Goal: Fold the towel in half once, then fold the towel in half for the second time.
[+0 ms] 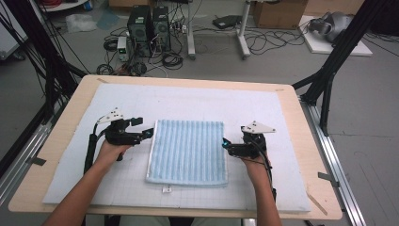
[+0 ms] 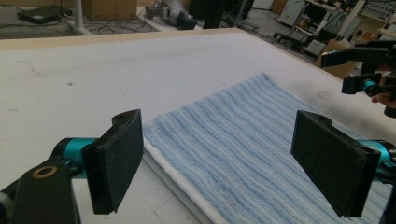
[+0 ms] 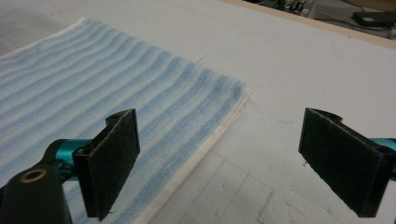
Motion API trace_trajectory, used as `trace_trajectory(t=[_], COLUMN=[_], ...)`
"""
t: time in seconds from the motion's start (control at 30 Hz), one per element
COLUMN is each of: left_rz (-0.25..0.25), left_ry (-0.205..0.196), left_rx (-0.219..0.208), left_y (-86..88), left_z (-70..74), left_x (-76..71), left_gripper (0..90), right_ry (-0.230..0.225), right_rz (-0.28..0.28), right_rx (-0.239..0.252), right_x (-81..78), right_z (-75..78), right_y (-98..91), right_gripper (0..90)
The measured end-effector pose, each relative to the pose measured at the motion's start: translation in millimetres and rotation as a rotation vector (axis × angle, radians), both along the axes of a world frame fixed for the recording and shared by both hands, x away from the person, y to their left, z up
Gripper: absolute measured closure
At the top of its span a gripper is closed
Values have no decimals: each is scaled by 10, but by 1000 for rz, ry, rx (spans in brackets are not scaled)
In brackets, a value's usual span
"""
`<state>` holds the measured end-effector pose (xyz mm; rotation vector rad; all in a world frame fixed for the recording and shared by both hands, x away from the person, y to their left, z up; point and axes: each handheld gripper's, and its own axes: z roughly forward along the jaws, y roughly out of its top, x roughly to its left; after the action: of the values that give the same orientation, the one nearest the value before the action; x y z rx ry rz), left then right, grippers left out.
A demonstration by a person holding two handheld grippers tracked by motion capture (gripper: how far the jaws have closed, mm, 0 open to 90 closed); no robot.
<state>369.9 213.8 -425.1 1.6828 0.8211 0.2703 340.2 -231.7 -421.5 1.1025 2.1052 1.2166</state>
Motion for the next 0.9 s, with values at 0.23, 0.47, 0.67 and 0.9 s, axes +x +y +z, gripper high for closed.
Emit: trace_trajectory(t=[0.23,0.47,0.67,0.9], left_rz=[9,35,56,88], left_ry=[19,23,39,73], left_rx=[-16,-10,-13,20], left_y=[7,59,76,94], left_z=[-23,-26,-49,-82], left_x=[18,13,45,69], left_gripper=[176,176,176,183], right_ry=[-3,8,7,16], right_rz=[-5,-9,-18,-27], right_rx=[-13,-16,-15,-8], right_x=[-16,-7,-12,-5], right_z=[-6,-29,-29,-45], right_y=[1,0,-21,-32], right_gripper=[116,116,116,116])
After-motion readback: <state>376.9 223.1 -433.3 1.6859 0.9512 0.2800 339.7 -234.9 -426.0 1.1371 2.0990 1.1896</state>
